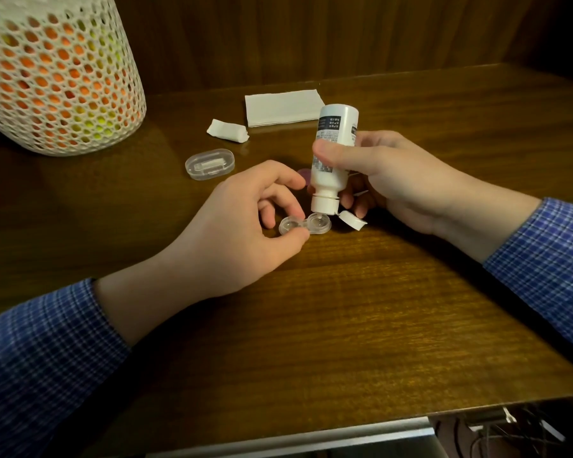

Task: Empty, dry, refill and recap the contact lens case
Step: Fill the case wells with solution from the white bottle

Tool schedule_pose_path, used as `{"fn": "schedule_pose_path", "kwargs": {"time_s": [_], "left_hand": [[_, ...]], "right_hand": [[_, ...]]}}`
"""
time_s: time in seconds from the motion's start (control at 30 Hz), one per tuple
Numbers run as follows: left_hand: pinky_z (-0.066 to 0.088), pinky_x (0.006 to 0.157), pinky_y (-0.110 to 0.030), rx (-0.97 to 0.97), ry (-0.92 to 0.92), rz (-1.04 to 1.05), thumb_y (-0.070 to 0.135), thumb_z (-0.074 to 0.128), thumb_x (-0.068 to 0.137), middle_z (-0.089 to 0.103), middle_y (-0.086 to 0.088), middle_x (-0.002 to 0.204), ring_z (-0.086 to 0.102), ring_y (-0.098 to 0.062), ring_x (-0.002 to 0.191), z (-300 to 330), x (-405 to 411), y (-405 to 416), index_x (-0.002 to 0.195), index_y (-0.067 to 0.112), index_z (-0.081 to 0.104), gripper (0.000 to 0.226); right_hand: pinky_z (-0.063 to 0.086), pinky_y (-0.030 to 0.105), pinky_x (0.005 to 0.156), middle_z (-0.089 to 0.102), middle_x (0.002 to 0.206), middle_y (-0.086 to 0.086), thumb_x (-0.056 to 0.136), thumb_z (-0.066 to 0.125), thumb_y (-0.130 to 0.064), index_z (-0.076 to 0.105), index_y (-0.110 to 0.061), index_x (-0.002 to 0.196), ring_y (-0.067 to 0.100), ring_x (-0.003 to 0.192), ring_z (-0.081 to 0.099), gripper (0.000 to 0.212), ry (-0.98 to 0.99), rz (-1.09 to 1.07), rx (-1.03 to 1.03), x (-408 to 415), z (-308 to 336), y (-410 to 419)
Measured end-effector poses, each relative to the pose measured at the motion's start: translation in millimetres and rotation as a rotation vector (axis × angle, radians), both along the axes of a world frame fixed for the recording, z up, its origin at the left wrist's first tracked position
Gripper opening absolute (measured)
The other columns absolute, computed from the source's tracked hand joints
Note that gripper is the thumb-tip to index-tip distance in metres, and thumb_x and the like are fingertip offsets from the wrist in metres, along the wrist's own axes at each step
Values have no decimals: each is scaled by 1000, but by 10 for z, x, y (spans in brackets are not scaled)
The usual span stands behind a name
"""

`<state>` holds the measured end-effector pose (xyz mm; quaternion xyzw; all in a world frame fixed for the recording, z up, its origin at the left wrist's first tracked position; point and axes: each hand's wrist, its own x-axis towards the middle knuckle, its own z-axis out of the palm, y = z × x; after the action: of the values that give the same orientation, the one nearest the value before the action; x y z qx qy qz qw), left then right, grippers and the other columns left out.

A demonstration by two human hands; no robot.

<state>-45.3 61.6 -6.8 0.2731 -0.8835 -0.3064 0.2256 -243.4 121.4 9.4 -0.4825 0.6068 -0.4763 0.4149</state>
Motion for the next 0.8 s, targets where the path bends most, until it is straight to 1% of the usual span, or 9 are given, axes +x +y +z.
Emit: {"fn": "schedule_pose_path", "kwargs": {"time_s": [0.1,0.23,0.53,0.8], "left_hand": [[49,60,-16,3,-3,2,18,82,83,72,13,95,62,-17,75,1,-1,1,130,21,61,52],[49,60,-17,-6,-4,3,18,82,83,73,12,95,62,-16,74,5,-1,4,130,20,60,52],[48,59,-16,-8,-5,6,17,82,83,72,13,94,62,-16,74,8,-3,6,130,20,61,52],[48,61,-14,5,29,23,19,83,81,74,12,92,63,-13,74,5,0,-1,126,20,63,49]], "right_hand": [[46,22,47,75,104,20,96,66,-41,68,-15,102,11,58,59,26,-4,-5,-2,0,1,-1],[46,23,48,75,111,20,96,67,-41,68,-16,104,11,59,59,27,-13,-5,3,0,2,1],[46,23,48,75,113,20,96,66,-40,68,-15,105,11,59,59,26,-15,-4,6,-2,6,0],[46,21,48,78,109,12,96,66,-40,67,-16,108,10,60,59,27,-18,-2,19,-9,10,4]]}}
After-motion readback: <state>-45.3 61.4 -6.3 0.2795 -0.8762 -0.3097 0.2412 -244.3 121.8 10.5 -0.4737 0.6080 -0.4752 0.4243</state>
